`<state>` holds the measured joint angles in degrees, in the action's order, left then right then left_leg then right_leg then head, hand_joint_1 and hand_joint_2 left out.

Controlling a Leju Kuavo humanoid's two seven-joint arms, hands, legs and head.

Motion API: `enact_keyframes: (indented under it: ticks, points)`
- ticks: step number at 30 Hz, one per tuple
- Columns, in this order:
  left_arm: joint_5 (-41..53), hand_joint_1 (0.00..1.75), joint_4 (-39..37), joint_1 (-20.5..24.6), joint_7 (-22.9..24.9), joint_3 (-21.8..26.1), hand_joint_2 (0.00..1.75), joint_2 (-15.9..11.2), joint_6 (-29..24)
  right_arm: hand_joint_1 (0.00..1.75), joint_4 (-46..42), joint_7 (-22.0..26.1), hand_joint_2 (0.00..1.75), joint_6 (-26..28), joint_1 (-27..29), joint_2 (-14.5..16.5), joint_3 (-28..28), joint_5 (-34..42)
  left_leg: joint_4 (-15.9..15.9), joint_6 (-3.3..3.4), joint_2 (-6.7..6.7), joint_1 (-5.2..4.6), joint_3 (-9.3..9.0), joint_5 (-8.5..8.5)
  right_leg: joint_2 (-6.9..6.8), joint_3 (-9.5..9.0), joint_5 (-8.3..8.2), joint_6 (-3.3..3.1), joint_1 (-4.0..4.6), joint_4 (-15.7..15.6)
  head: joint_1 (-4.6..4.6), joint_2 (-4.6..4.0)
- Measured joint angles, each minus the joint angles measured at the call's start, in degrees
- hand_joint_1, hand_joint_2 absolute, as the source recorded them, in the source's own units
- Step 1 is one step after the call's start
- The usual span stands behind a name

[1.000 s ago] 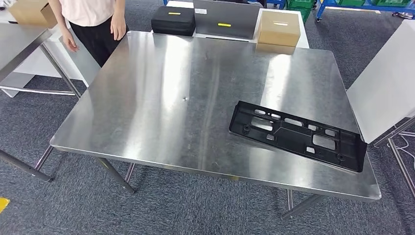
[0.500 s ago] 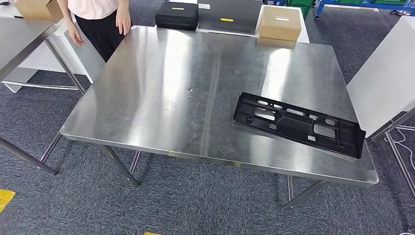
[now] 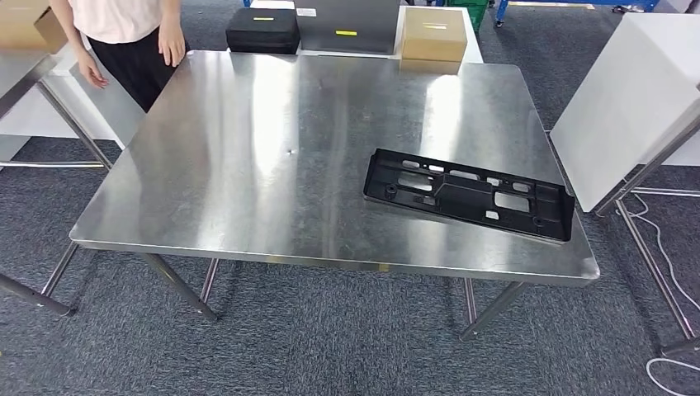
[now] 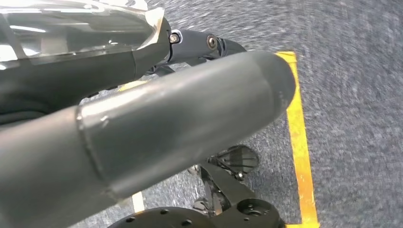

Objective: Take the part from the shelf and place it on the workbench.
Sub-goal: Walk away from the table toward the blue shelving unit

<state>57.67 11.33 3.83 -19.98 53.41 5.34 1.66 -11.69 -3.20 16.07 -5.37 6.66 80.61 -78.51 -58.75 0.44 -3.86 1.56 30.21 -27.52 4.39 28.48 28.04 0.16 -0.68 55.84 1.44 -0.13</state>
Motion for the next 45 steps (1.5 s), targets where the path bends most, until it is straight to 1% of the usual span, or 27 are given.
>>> enact_keyframes:
  ticks: [2, 4, 6, 8, 9, 10, 11, 13, 15, 16, 19, 21, 22, 23, 25, 26, 27, 30, 32, 35, 36, 38, 40, 41, 42, 43, 45]
  points:
    - [0.03, 0.0, -0.01, 0.07, -0.03, 0.0, 0.0, -0.03, 0.02, 0.0, 0.0, 0.01, 1.75, 0.2, -0.1, 0.06, 0.04, 0.03, 0.91, 0.38, 0.29, -0.15, -0.05, -0.34, 1.14, 0.91, -0.39, 0.79, 0.14, 0.08, 0.01, 0.0]
    - [0.03, 0.0, -0.01, 0.26, -0.06, 0.01, 0.0, 0.03, 0.03, 0.0, 0.0, 0.01, 1.75, 0.35, 0.01, 0.03, 0.08, 0.05, 1.75, 1.15, 1.67, -0.12, 0.04, -0.2, 0.47, 2.15, -0.01, 1.37, 0.2, 1.13, -0.02, 0.0]
    - [0.03, 0.0, -0.02, 0.19, -0.1, 0.01, 0.0, 0.06, 0.03, 0.0, 0.0, 0.01, 1.75, 0.42, 0.03, 0.02, 0.1, 0.07, 2.19, 1.85, 3.21, -0.05, 0.15, 0.16, -1.93, 4.96, 2.6, 1.25, 0.18, 6.37, -0.25, 0.0]
    - [0.03, 0.0, -0.03, 0.04, -0.11, 0.01, 0.0, -0.03, 0.03, 0.0, 0.01, 0.01, 1.75, 0.43, 0.02, 0.09, 0.11, 0.07, 2.21, 2.11, 4.84, -0.3, 0.34, 0.23, -3.37, 9.07, 5.79, 1.14, 0.04, 14.44, -0.46, 0.0]
    - [0.03, 0.0, -0.03, 0.02, -0.11, 0.01, 0.0, -0.05, 0.03, 0.0, 0.01, 0.01, 1.75, 0.43, 0.06, 0.1, 0.11, 0.08, 2.2, 2.13, 5.62, -0.4, 0.41, 0.25, -3.57, 10.28, 6.46, 1.35, -0.04, 17.02, -0.46, 0.0]
    - [0.03, 0.0, -0.03, 0.03, -0.11, 0.01, 0.0, -0.06, 0.03, 0.0, 0.01, 0.01, 1.75, 0.43, 0.14, 0.1, 0.13, 0.09, 2.19, 2.14, 6.35, -0.45, 0.42, 0.25, -3.75, 10.27, 6.18, 1.77, -0.1, 17.31, -0.47, 0.0]
    - [0.03, 0.0, -0.03, 0.05, -0.11, 0.01, 0.0, -0.05, 0.03, 0.0, 0.0, 0.01, 1.75, 0.43, 0.19, 0.08, 0.14, 0.09, 2.18, 2.12, 7.04, -0.46, 0.37, 0.25, -4.07, 9.01, 5.05, 2.3, -0.17, 15.15, -0.47, 0.0]
    - [0.03, 0.0, -0.03, 0.09, -0.11, 0.01, 0.0, -0.01, 0.03, 0.0, 0.01, 0.01, 1.75, 0.43, 0.15, -0.01, 0.17, 0.05, 2.14, 1.92, 8.27, -0.55, 0.16, 0.18, -6.09, 4.38, 1.92, 3.08, -0.26, 6.57, -0.54, 0.0]
    - [0.03, 0.0, -0.03, 0.11, -0.13, 0.01, 0.0, 0.02, 0.02, 0.0, 0.02, 0.01, 1.75, 0.43, -0.06, -0.05, 0.18, -0.01, 2.03, 1.37, 9.27, -0.87, -0.06, -0.01, -7.84, 1.66, 0.02, 2.74, -0.03, 0.95, -0.49, 0.0]
    - [0.03, 0.0, -0.03, 0.14, -0.14, 0.01, 0.0, -0.01, 0.02, 0.0, 0.02, 0.01, 1.75, 0.43, -0.12, -0.03, 0.18, -0.02, 1.98, 1.09, 9.61, -1.05, -0.13, -0.1, -8.07, 1.55, -0.22, 2.33, 0.1, 0.3, -0.45, 0.0]
    - [0.03, 0.0, -0.03, 0.33, -0.19, 0.01, 0.0, -0.05, 0.02, 0.0, 0.02, 0.01, 1.75, 0.43, 0.01, -0.05, 0.23, 0.04, 1.87, 0.32, 10.22, -0.88, -0.33, -0.37, -6.77, 1.74, -0.54, 1.36, -0.05, 0.31, -0.38, 0.0]
    - [0.11, 0.0, -0.03, 0.41, -0.26, 0.0, 0.0, -0.07, 0.03, 0.0, 0.02, 0.01, 1.75, 0.43, 0.1, -0.09, 0.33, 0.21, -0.24, -0.36, 8.03, -0.53, 0.4, -2.26, -5.64, 1.54, -0.9, 0.5, -0.46, 0.18, -0.29, 0.0]
    - [0.2, 0.0, -0.03, 0.36, -0.28, -0.01, 0.0, -0.09, 0.03, 0.0, 0.02, 0.01, 1.75, 0.43, 0.07, -0.09, 0.39, 0.29, -3.03, -0.58, 6.38, -0.41, 1.57, -4.16, -5.12, 1.44, -1.09, 0.14, -0.65, 0.15, -0.27, 0.0]
    - [0.32, 0.0, -0.04, 0.27, -0.26, -0.01, 0.0, -0.11, 0.03, 0.0, 0.02, 0.01, 1.31, 0.43, 0.04, -0.09, 0.44, 0.28, -6.81, -0.66, 5.02, -0.41, 3.15, -6.34, -4.66, 1.58, -1.21, -0.1, -0.52, 0.18, -0.22, 0.0]
    - [0.5, 0.0, -0.05, 0.09, 0.0, -0.02, 0.0, -0.16, -0.01, 0.0, 0.02, -0.11, 0.44, 0.45, 0.05, -0.08, 0.48, -0.09, -13.8, -0.65, 4.23, -0.42, 6.37, -8.97, -3.7, 1.65, -1.34, -0.33, -0.29, 0.26, -0.25, 0.0]
    - [0.56, 0.0, -0.05, 0.06, 0.23, -0.02, 0.0, -0.17, -0.02, 0.0, 0.02, -0.24, 0.0, 0.46, 0.1, -0.08, 0.46, -0.41, -14.9, -0.59, 4.18, -0.42, 7.04, -8.66, -3.27, 1.61, -1.36, -0.37, -0.22, 0.29, -0.24, 0.0]
    - [0.6, 0.0, -0.05, 0.06, 0.5, -0.02, 0.0, -0.19, -0.02, 0.0, 0.02, -0.4, 0.0, 0.46, 0.14, -0.08, 0.44, -0.75, -13.74, -0.47, 4.15, -0.41, 6.7, -7.22, -2.83, 1.52, -1.35, -0.36, -0.19, 0.32, -0.25, 0.0]
    - [0.66, 0.0, -0.05, 0.15, 1.05, -0.02, 0.0, -0.22, -0.02, 0.0, 0.02, -0.83, 0.0, 0.42, 0.05, -0.07, 0.19, -1.49, -2.95, 0.04, 3.45, -0.33, 2.3, -1.27, -1.89, 1.51, -1.28, -0.2, 0.03, 0.57, -0.27, 0.0]
    - [0.69, 0.0, -0.05, 0.22, 1.18, -0.02, 0.0, -0.23, -0.02, 0.0, 0.02, -0.98, 0.0, 0.33, 0.02, -0.06, -0.05, -1.68, 0.49, 0.41, 2.92, -0.51, 1.14, -0.04, -1.59, 1.98, -1.35, 0.3, 0.31, 0.78, -0.33, 0.0]
    - [0.7, 0.0, -0.05, 0.27, 1.22, -0.01, 0.0, -0.13, -0.02, 0.0, 0.02, -1.04, 0.0, 0.17, 0.21, -0.14, -0.2, -1.68, 0.91, 1.57, 3.27, -0.87, 1.53, 0.78, -1.73, 2.76, -1.31, 1.25, 0.38, 1.21, -0.35, 0.0]
    - [0.7, 0.0, -0.05, 0.31, 1.22, -0.01, 0.0, -0.09, -0.02, 0.0, 0.03, -1.04, 0.0, 0.06, 0.22, -0.16, -0.26, -1.68, 1.14, 2.11, 3.52, -0.86, 1.73, 1.18, -2.18, 3.4, -0.35, 1.3, 0.35, 2.47, -0.5, 0.0]
    - [0.7, 0.0, -0.05, 0.35, 1.22, 0.01, 0.0, -0.06, -0.02, 0.0, 0.04, -1.04, 0.0, -0.2, 0.13, -0.19, -0.42, -1.68, 1.37, 2.86, 4.09, -0.88, 2.39, 1.87, -3.26, 5.89, 3.38, 1.02, 0.15, 8.34, -0.76, 0.0]
    - [0.7, 0.0, -0.05, 0.33, 1.22, 0.01, 0.0, -0.1, -0.02, 0.0, 0.04, -1.04, 0.0, -0.3, 0.09, -0.17, -0.56, -1.68, 1.32, 3.09, 4.55, -1.02, 3.33, 2.49, -3.59, 8.52, 6.99, 0.98, 0.06, 15.71, -0.89, 0.0]
    - [0.7, 0.0, -0.05, 0.32, 1.22, 0.01, 0.0, -0.11, -0.02, 0.0, 0.04, -1.04, 0.0, -0.32, 0.12, -0.18, -0.59, -1.68, 1.3, 3.08, 4.74, -1.08, 3.81, 2.85, -3.63, 8.72, 7.72, 1.22, 0.04, 17.39, -0.89, 0.0]
    - [0.7, 0.0, -0.05, 0.32, 1.22, 0.01, 0.0, -0.11, -0.01, 0.0, 0.04, -1.04, 0.0, -0.33, 0.15, -0.2, -0.61, -1.68, 1.29, 3.0, 4.87, -1.1, 4.26, 3.23, -3.67, 7.63, 7.51, 1.6, 0.03, 16.57, -0.91, 0.0]
    - [0.7, 0.0, -0.05, 0.32, 1.22, 0.01, 0.0, -0.1, -0.01, 0.0, 0.04, -1.05, 0.0, -0.34, 0.15, -0.22, -0.62, -1.69, 1.29, 2.88, 4.95, -1.1, 4.66, 3.62, -3.75, 5.31, 6.56, 1.99, 0.02, 13.34, -0.9, 0.0]
    - [0.7, 0.0, -0.05, 0.37, 1.22, 0.01, 0.0, -0.01, -0.01, 0.0, 0.04, -1.08, 0.0, -0.46, -0.02, -0.32, -0.66, -1.75, 1.23, 2.46, 5.06, -1.2, 5.18, 4.39, -4.25, -0.5, 4.24, 2.24, 0.18, 4.11, -0.89, 0.0]
